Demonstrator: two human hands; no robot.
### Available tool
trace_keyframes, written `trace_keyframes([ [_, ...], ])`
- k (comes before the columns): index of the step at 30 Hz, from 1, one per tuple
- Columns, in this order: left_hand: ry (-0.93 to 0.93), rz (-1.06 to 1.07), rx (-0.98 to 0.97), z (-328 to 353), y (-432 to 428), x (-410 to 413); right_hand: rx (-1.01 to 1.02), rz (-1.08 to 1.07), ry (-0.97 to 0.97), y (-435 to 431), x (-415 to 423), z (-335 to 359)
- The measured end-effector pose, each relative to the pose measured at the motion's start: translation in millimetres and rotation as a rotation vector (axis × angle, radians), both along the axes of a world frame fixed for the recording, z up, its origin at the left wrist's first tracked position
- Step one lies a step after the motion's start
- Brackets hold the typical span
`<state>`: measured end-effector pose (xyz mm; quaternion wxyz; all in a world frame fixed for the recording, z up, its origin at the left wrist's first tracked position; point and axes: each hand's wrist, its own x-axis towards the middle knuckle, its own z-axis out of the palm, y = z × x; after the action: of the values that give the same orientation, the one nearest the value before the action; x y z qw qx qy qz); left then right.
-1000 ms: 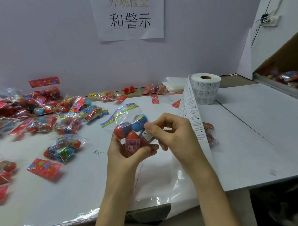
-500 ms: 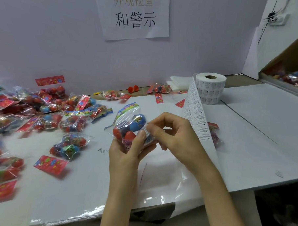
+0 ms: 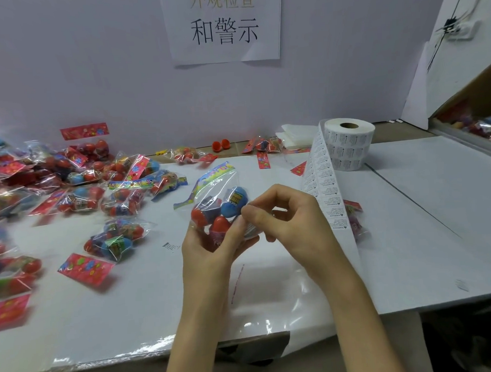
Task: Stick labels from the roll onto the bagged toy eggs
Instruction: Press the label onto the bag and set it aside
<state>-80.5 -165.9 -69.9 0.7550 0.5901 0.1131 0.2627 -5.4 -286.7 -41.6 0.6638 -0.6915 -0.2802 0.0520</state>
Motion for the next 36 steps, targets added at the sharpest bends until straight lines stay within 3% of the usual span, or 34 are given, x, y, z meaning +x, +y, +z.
trace_keyframes([
  [13,0.059,-0.109,-0.025,-4,5,2,-0.008,0.010,-0.043,-8,8,-4],
  [22,0.015,-0.304,-0.162,-5,13,1,-0.032,0.160,-0.054,-28,13,0],
  [29,0.015,-0.313,-0.230,0,7,1,-0.289,0.136,-0.035,-44,21,-4],
  [33,0.034,-0.286,-0.194,-3,7,1,-0.146,0.029,-0.055,-46,22,3],
  [36,0.048,-0.304,-0.058,-9,5,2,-0.108,0.098,-0.026,-48,19,5],
])
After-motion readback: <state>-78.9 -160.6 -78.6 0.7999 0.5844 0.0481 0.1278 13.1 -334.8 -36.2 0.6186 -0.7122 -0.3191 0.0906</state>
